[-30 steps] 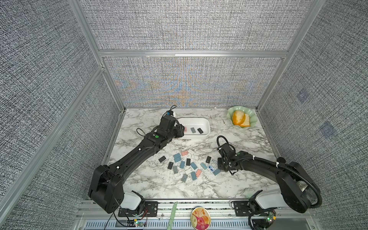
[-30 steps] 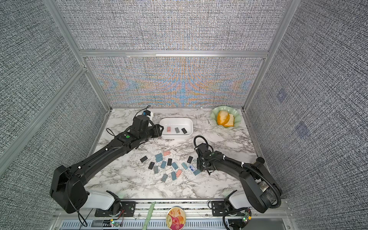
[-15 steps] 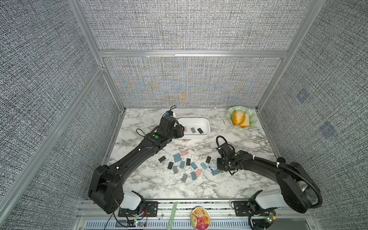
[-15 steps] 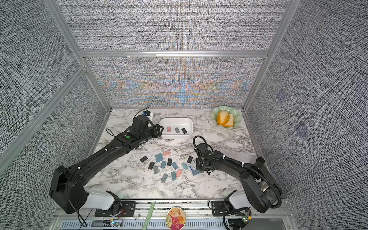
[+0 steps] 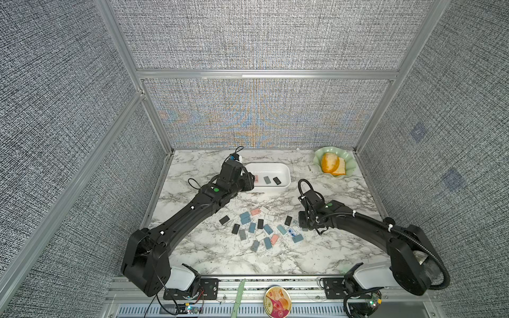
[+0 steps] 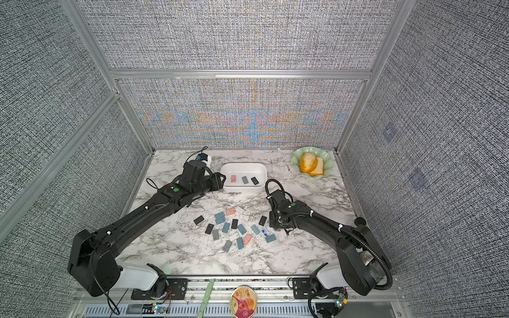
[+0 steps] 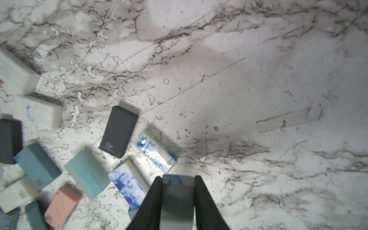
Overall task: Put the eraser in the storage box
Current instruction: Pick up the eraser from the center of the board, then place the eraser in the storage box.
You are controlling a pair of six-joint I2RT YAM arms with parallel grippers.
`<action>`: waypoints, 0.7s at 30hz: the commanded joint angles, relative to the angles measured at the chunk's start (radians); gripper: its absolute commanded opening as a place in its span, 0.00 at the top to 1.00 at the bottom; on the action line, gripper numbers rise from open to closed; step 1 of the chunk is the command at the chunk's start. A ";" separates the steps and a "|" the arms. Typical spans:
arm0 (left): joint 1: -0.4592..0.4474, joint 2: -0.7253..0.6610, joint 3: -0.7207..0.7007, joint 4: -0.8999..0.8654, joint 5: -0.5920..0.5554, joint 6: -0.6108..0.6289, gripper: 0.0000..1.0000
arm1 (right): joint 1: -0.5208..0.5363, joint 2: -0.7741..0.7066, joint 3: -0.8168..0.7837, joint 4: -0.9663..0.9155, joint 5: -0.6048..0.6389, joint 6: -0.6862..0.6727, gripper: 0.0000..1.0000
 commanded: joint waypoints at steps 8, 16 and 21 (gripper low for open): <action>0.000 -0.026 -0.023 0.014 -0.030 0.004 0.50 | -0.004 0.067 0.145 -0.052 -0.013 -0.067 0.71; 0.002 -0.052 -0.044 0.010 -0.050 -0.001 0.50 | -0.017 0.185 0.291 -0.063 -0.044 -0.117 0.71; 0.002 -0.082 -0.061 0.009 -0.068 -0.003 0.50 | -0.032 0.274 0.404 -0.066 -0.068 -0.150 0.71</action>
